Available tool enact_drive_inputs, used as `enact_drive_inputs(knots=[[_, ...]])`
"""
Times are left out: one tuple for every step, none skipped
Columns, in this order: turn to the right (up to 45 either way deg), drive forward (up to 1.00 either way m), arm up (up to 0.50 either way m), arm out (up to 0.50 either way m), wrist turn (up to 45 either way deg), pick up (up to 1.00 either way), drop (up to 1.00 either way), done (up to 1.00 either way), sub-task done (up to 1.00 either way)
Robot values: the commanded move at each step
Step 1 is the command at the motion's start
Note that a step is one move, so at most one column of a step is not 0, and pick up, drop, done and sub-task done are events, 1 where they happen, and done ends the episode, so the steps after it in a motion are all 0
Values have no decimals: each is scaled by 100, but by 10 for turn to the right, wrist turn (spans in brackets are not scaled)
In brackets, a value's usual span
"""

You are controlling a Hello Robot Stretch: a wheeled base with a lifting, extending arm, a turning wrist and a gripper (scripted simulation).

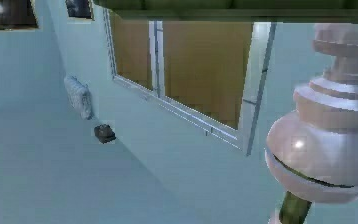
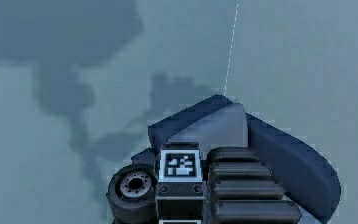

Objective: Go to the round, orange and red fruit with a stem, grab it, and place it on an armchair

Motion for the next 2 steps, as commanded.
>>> enact_drive_inputs(knots=[[-450, 0, 0, 0, 0, 0, 0, 0, 0], [-90, 0, 0, 0, 0, 0, 0, 0, 0]])
